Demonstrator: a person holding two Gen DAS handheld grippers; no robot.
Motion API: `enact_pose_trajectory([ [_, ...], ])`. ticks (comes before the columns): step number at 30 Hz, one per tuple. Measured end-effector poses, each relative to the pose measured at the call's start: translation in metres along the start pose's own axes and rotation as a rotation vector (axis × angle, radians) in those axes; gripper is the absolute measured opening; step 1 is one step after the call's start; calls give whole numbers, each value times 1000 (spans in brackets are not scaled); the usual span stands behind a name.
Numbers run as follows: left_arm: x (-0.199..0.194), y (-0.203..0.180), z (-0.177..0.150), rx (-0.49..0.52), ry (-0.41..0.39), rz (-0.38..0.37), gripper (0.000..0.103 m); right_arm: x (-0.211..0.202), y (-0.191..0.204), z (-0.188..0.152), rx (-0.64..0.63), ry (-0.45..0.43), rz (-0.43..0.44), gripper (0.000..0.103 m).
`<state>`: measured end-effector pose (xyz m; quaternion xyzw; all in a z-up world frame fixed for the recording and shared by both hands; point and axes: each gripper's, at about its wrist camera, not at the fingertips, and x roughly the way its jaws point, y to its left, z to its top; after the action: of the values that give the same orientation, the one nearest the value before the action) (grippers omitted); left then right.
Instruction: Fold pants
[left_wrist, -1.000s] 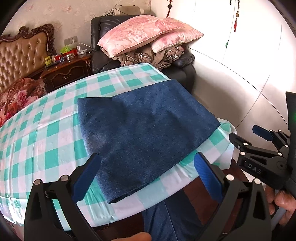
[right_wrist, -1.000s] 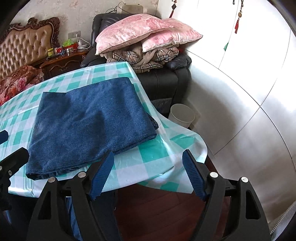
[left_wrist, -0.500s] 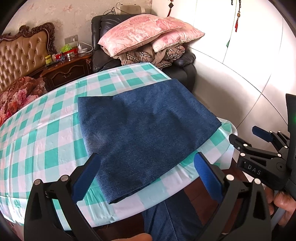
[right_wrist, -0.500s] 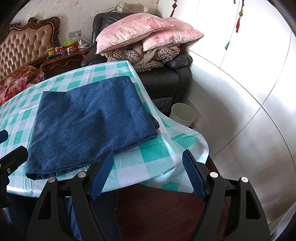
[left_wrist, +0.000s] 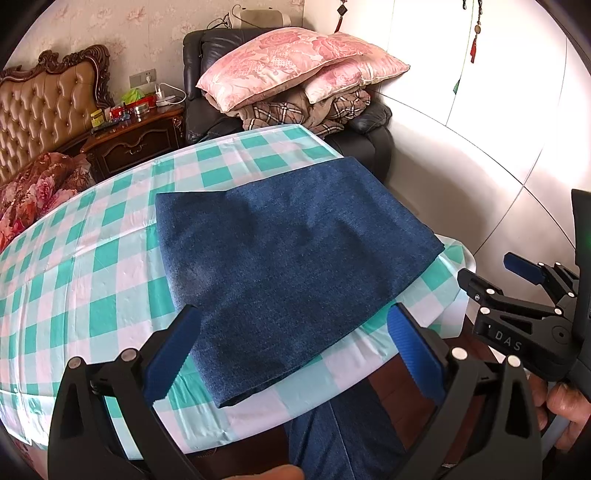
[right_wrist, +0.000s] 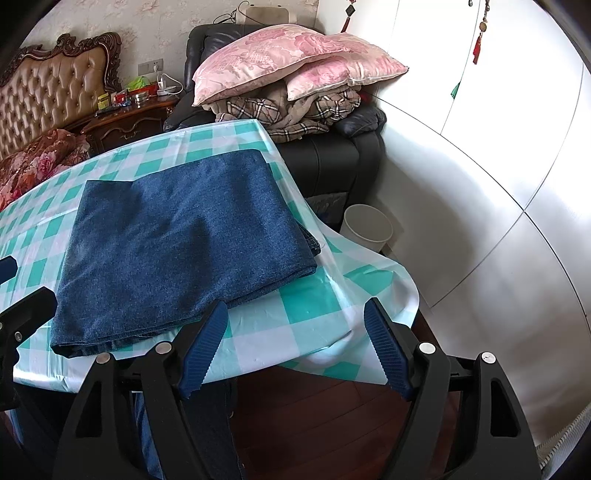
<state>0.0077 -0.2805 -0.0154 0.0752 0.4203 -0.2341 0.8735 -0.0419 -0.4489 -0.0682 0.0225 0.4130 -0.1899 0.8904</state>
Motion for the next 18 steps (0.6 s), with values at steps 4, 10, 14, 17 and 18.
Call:
enact_pose_trajectory([
  [4, 0, 0, 0, 0, 0, 0, 101, 1, 0, 0, 0, 0, 0, 73],
  [10, 0, 0, -1, 2, 0, 0, 101, 1, 0, 0, -2, 1, 1, 73],
  [14, 0, 0, 0, 0, 0, 0, 101, 2, 0, 0, -2, 2, 3, 73],
  [17, 1, 0, 0, 0, -1, 1, 101, 2, 1, 0, -4, 2, 3, 73],
  [18, 0, 0, -1, 2, -3, 4, 101, 2, 0, 0, -4, 2, 3, 73],
])
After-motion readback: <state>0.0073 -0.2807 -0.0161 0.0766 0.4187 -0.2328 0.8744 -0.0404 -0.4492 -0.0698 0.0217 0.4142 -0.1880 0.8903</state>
